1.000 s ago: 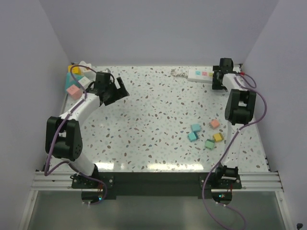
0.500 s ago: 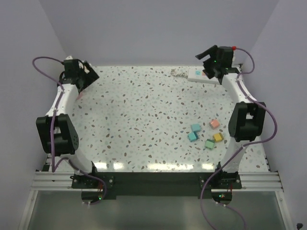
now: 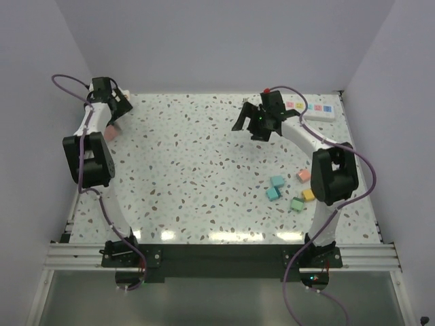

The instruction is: Pull the plug off the socket

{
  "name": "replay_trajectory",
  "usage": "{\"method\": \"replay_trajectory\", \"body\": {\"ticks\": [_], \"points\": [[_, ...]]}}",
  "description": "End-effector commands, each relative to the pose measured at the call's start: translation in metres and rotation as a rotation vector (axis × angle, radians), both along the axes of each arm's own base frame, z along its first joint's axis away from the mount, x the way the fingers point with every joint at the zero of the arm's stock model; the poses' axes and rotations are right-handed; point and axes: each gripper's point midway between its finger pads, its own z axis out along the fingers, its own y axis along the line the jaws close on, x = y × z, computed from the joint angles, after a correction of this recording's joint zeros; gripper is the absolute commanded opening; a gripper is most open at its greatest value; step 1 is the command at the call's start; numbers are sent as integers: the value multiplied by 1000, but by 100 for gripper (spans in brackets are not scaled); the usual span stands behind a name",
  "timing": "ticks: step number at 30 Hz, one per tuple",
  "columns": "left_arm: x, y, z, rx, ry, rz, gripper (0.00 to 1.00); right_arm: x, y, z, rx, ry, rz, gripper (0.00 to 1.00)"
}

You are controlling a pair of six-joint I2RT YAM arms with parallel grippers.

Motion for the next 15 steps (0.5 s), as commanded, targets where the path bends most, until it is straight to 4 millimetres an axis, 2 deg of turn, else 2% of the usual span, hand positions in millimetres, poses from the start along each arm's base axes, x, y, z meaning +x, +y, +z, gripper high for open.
{"method": "replay_trajectory", "body": {"ticks": [1,2,3,4,5,7,9,10,11,15], "points": [[32,10,34,-4,-115,33,97,-3,-5,6,-23,-38,70,98],[35,7,17,-30,-85,30,97,-2,-5,5,-29,-40,80,98],[38,6,12,-47,-78,32,96,-4,-3,3,-20,-29,95,98],[46,5,16,-62,-97,38,94,-3,-3,-3,-27,-13,97,98],[46,3,-1,-81,-62,43,93,-1,-3,0,-32,-17,103,98],[54,1,-4,-93,-70,44,92,0,0,1,-23,-18,117,98],[56,-2,-26,-99,-18,47,92,5,2,0,-16,-2,123,98],[61,-3,-17,-94,-39,48,92,4,2,-4,-11,9,127,98],[56,-5,-32,-99,10,49,91,6,3,-8,-10,19,131,98],[46,-8,-41,-57,79,83,91,8,-3,-14,5,45,118,98]]}}
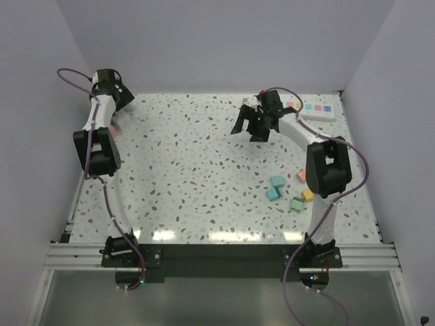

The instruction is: Pull the plug off the socket

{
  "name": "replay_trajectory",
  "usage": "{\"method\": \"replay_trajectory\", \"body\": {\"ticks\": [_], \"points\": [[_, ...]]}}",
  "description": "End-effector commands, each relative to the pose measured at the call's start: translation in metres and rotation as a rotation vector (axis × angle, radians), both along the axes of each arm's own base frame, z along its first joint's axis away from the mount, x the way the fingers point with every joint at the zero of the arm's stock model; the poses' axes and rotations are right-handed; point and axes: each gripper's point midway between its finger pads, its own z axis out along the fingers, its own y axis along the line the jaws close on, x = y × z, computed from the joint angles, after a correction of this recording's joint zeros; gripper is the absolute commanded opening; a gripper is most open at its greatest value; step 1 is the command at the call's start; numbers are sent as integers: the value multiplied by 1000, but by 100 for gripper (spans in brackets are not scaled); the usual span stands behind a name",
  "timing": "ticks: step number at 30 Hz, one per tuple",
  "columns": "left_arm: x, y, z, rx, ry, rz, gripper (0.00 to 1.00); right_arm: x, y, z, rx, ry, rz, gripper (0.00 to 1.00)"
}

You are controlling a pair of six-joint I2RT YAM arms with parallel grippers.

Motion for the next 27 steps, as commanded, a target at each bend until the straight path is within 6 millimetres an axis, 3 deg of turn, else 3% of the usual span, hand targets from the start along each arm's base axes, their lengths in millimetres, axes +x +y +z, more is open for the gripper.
{"method": "replay_trajectory", "body": {"ticks": [1,4,5,8,13,17,24,27], "points": [[-26,-11,-23,-12,137,50,91,4,-4,9,31,0,17,98],[-41,-13,-18,19,164,94,91,5,-10,4,27,9,5,98],[-44,-13,-4,56,153,111,91,6,-12,4,22,5,2,98],[-52,-18,4,76,143,134,91,6,-11,0,24,15,3,98],[-64,-16,-15,57,193,196,91,6,-11,-4,27,31,5,98],[-55,-11,-29,59,190,217,91,7,-10,-9,34,41,8,98],[-29,2,-30,78,115,281,90,6,-19,-15,55,63,-12,98],[-28,7,-41,99,138,297,89,5,-20,-19,64,77,-15,98]]}}
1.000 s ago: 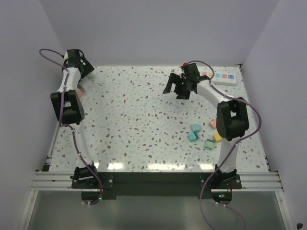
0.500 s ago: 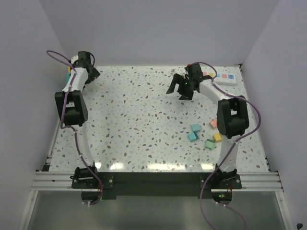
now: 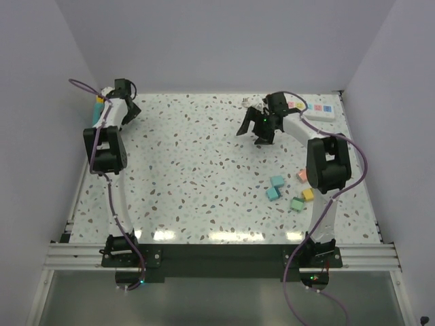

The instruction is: Pull the plug off the socket

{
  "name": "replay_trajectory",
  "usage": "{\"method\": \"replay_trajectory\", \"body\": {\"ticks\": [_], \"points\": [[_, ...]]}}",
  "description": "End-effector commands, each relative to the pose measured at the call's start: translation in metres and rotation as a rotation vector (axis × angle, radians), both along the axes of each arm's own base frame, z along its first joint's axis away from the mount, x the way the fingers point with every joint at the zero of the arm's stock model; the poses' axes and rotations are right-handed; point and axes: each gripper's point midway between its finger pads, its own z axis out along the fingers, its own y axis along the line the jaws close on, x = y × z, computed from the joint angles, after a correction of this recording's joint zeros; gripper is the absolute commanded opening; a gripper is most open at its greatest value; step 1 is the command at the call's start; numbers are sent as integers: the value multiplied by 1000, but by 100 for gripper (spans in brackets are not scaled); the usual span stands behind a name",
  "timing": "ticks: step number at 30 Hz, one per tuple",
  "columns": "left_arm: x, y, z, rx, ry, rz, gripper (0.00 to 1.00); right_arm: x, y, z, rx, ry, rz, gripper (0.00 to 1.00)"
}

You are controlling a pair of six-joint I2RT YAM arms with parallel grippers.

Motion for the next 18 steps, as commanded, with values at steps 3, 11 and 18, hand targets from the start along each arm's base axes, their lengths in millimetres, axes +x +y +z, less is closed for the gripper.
{"method": "replay_trajectory", "body": {"ticks": [3,11,18], "points": [[16,21,13,68,-73,70,86,1,1,4,40,-5,9,98],[38,13,26,76,-174,-63,55,1,3,1,49,2,13,96],[-10,-31,43,60,-110,-187,29,-1,2,1,46,2,15,95]]}}
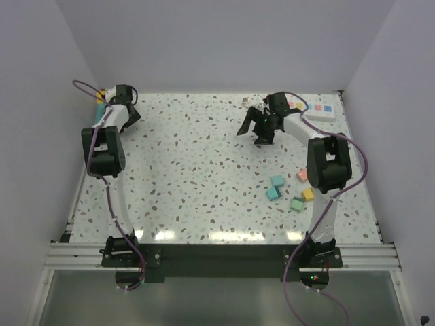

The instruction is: Pull the plug off the socket

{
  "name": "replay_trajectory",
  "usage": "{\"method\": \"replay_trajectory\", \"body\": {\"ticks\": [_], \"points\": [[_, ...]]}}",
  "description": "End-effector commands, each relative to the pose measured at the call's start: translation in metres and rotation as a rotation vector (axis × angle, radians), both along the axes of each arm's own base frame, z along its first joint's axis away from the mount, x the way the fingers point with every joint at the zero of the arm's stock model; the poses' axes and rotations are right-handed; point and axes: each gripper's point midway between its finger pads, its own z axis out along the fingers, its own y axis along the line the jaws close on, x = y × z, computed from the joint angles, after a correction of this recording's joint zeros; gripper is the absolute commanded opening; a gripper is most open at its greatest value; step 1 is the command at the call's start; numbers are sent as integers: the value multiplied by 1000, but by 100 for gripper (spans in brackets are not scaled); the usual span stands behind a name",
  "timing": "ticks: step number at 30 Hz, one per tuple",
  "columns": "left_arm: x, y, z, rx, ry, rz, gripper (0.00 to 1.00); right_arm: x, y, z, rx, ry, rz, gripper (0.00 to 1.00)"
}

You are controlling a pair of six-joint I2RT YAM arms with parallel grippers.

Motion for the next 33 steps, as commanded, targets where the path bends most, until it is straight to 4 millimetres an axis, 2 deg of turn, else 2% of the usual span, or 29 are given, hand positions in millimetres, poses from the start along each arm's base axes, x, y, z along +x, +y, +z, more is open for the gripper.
{"method": "replay_trajectory", "body": {"ticks": [1,2,3,4,5,6,8,9,11,12,13,15,16,18,19,20,21,22,23,24,25,26,28,29,30,32,33], "points": [[-24,-40,51,1,-56,-93,29,-2,2,0,14,0,14,95],[-36,-47,52,-8,-50,-95,28,-3,2,-1,11,4,16,95],[-67,-54,28,-19,26,-104,28,-3,1,-1,8,6,18,95],[-77,-65,48,-25,-16,-126,28,-4,0,-3,4,12,19,95],[-91,-73,43,-53,1,-148,27,-5,-1,-4,-1,15,15,95],[-119,-88,34,-78,36,-174,26,-6,-1,-6,-4,23,16,95],[-144,-128,21,-159,71,-282,25,-8,-3,-10,-17,29,13,95],[-169,-141,10,-182,108,-314,24,-8,-4,-10,-18,29,11,95],[-195,-185,-1,-235,151,-418,24,-12,-5,-11,-31,38,16,95],[-210,-199,-6,-255,168,-436,24,-11,-9,-14,-54,38,7,95],[-221,-227,-8,-270,177,-498,24,-14,-12,-14,-65,40,6,95],[-232,-255,-13,-303,185,-532,31,-15,-16,-15,-86,40,-1,96],[-240,-275,-15,-302,194,-572,35,-17,-19,-16,-104,49,5,97],[-238,-302,-16,-339,176,-583,48,-18,-22,-14,-124,50,9,98],[-243,-321,-17,-351,181,-621,55,-19,-25,-11,-139,38,12,98],[-243,-334,-15,-375,174,-607,69,-18,-26,-9,-147,31,9,98],[-233,-355,-8,-402,138,-637,76,-17,-28,-4,-157,18,11,98],[-238,-379,-3,-424,127,-695,85,-17,-31,-2,-174,11,8,98],[-229,-400,13,-447,82,-722,100,-16,-32,7,-175,-8,4,98],[-227,-416,15,-459,70,-761,100,-14,-33,12,-186,-20,2,98],[-227,-441,30,-486,49,-827,100,-15,-36,17,-196,-29,3,98],[-225,-451,40,-493,29,-856,100,-16,-36,19,-198,-29,2,98],[-226,-461,58,-498,-6,-916,100,-17,-37,26,-204,-34,4,98],[-225,-459,65,-477,-24,-958,100,-19,-35,29,-192,-37,14,98],[-223,-459,88,-461,-87,-1003,100,-19,-35,35,-187,-51,19,98],[-221,-442,101,-368,-124,-1086,100,-23,-34,38,-182,-45,36,98],[-215,-425,121,-339,-176,-1082,100,-27,-34,42,-178,-53,47,98]]}}
